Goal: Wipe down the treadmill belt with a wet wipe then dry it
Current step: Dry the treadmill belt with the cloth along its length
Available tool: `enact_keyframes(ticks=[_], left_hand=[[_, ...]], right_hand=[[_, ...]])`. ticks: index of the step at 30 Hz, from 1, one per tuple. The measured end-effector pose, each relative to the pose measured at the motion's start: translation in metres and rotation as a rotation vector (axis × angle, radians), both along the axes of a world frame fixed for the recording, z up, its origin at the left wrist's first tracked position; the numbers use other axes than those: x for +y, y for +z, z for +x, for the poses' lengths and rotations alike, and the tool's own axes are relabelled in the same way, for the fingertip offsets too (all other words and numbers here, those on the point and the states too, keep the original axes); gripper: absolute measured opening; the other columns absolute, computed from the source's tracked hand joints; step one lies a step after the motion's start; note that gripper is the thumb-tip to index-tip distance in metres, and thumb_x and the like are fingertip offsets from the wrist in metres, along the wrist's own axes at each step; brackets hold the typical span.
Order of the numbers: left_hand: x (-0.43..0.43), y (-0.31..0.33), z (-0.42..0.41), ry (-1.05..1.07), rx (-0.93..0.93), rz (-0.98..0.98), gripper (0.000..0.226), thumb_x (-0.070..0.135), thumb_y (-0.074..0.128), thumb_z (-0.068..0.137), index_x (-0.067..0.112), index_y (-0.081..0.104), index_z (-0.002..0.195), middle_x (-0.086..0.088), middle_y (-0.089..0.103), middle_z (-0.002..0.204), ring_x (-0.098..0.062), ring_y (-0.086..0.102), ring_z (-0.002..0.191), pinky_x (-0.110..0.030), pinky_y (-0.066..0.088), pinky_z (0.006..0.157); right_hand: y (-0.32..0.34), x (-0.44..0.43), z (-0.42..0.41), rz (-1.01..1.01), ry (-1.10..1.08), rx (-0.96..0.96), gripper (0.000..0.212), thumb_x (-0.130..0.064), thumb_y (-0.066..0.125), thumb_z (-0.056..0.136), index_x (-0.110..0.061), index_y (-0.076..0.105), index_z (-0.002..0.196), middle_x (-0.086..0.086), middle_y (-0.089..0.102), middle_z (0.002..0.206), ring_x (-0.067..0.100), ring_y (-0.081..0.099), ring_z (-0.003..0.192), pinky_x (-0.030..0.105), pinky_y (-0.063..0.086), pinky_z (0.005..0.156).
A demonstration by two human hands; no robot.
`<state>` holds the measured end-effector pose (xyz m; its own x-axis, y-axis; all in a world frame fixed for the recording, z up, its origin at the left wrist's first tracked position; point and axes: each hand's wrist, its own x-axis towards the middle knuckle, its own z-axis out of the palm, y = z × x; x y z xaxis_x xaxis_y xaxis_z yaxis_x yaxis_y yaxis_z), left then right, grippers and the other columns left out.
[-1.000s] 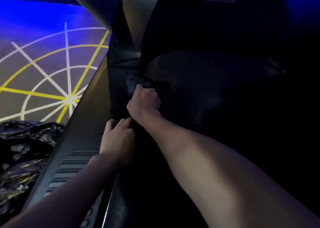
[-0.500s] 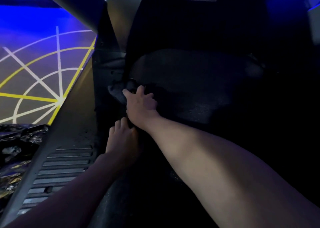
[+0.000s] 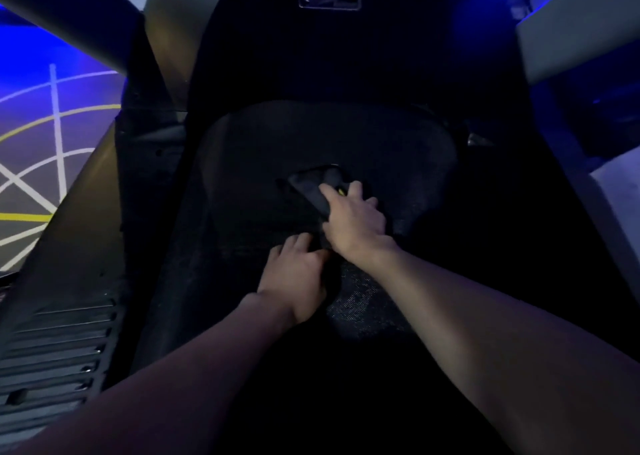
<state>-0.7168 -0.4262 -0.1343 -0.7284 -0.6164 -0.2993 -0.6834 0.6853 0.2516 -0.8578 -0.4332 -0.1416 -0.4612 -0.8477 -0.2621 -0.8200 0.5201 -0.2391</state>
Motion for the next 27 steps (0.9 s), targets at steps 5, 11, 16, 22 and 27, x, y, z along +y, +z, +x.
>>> enact_keyframes(ticks=[5, 11, 16, 22, 27], left_hand=[[0.021, -0.002, -0.027, 0.005, -0.085, -0.016, 0.047, 0.043, 0.052, 0.087, 0.046, 0.046, 0.134, -0.007, 0.033, 0.138, -0.033, 0.030, 0.129, -0.054, 0.033, 0.106], [0.025, 0.000, -0.032, 0.059, -0.092, -0.013, 0.045, 0.039, 0.051, 0.091, 0.044, 0.048, 0.135, -0.007, 0.033, 0.138, -0.033, 0.030, 0.129, -0.053, 0.033, 0.107], [0.023, 0.000, -0.026, 0.053, -0.091, -0.020, 0.050, 0.037, 0.050, 0.091, 0.045, 0.042, 0.140, -0.005, 0.029, 0.143, -0.031, 0.027, 0.134, -0.049, 0.031, 0.109], [0.022, 0.008, -0.014, 0.059, -0.100, -0.020, 0.049, 0.037, 0.050, 0.092, 0.039, 0.042, 0.140, -0.007, 0.032, 0.137, -0.030, 0.033, 0.127, -0.046, 0.035, 0.105], [0.013, 0.010, 0.007, 0.068, -0.121, -0.014, 0.051, 0.034, 0.051, 0.091, 0.037, 0.041, 0.142, -0.005, 0.034, 0.133, -0.028, 0.033, 0.127, -0.049, 0.037, 0.101]], right_hand=[[0.003, 0.053, -0.055, 0.007, -0.123, 0.044, 0.066, -0.035, 0.062, 0.095, -0.042, 0.028, 0.150, 0.011, 0.029, 0.144, 0.038, 0.047, 0.115, 0.042, 0.048, 0.083], [0.007, 0.115, -0.112, 0.038, -0.236, 0.058, 0.066, -0.031, 0.061, 0.094, -0.038, 0.028, 0.151, 0.014, 0.031, 0.139, 0.043, 0.048, 0.114, 0.050, 0.046, 0.089], [0.006, 0.134, -0.118, 0.069, -0.211, 0.161, 0.062, -0.025, 0.058, 0.095, -0.033, 0.028, 0.148, 0.018, 0.034, 0.133, 0.041, 0.049, 0.107, 0.043, 0.041, 0.072], [0.010, 0.128, -0.113, 0.072, -0.251, 0.114, 0.068, -0.047, 0.059, 0.091, -0.033, 0.028, 0.150, 0.021, 0.044, 0.127, 0.043, 0.057, 0.105, 0.040, 0.046, 0.081], [0.011, 0.113, -0.100, 0.070, -0.283, 0.058, 0.072, -0.047, 0.059, 0.090, -0.033, 0.027, 0.153, 0.020, 0.041, 0.132, 0.043, 0.056, 0.109, 0.041, 0.048, 0.088]])
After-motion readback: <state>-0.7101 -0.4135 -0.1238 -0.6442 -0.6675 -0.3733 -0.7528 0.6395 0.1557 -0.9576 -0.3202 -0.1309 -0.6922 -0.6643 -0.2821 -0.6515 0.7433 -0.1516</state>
